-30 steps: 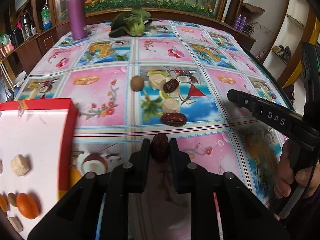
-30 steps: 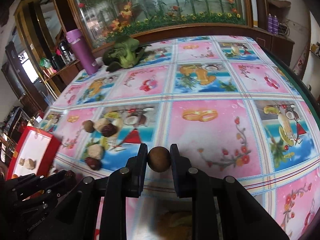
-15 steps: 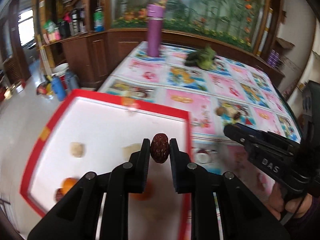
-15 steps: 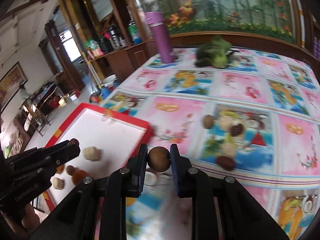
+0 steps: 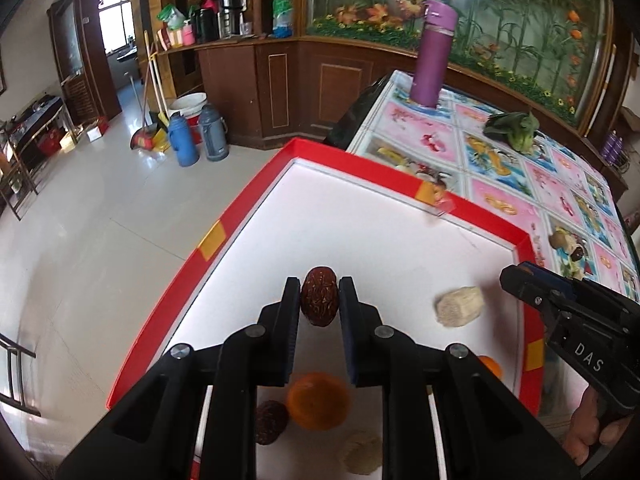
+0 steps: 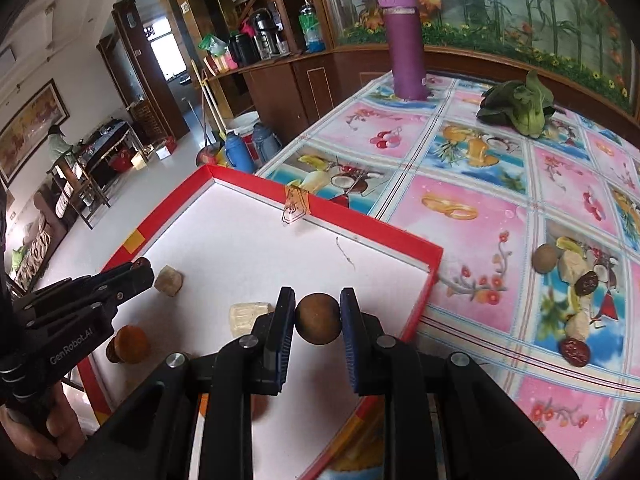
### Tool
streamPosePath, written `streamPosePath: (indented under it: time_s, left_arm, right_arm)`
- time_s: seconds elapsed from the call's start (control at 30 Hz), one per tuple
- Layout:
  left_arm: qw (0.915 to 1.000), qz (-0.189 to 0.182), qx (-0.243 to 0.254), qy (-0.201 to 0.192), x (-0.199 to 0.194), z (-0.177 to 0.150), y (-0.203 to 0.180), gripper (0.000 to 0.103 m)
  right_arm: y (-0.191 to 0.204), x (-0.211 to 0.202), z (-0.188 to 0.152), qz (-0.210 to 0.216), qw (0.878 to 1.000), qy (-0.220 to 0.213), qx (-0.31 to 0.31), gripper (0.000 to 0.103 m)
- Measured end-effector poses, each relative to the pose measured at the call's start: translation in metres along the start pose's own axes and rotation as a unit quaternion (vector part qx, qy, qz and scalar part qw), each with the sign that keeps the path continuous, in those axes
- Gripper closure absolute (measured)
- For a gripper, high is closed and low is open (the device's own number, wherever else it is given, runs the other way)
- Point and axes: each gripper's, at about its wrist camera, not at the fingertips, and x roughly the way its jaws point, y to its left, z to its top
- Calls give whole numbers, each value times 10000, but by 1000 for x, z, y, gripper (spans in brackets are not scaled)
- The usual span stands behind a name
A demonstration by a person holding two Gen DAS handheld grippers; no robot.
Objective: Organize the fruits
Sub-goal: 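Carry the date and kiwi into the tray and open both grippers, then grasp another dark red date with the left gripper while the right gripper grasps a white cube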
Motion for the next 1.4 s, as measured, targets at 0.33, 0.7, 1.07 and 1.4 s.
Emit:
streamPosePath:
  time_s: [0.33,0.7,1.07,1.4]
  left_arm:
    - [9998,98,-66,133,12,0,12,81]
    - [9992,359,-120,137,8,3,9,32]
    - [9997,116,227,-70,-17,5,-31,28]
    - [9954,-424,860,-89,-34,-1,-102,28]
  right_arm:
    - [1,22,-7,-119,9995,269,98,81]
    - [8,9,-6,83,9998,198,-19,79]
    - [-41,-38,-7,-17,9983,-394,420,70]
    - [-149,-75,-31,-663,9869,-559,1362,67]
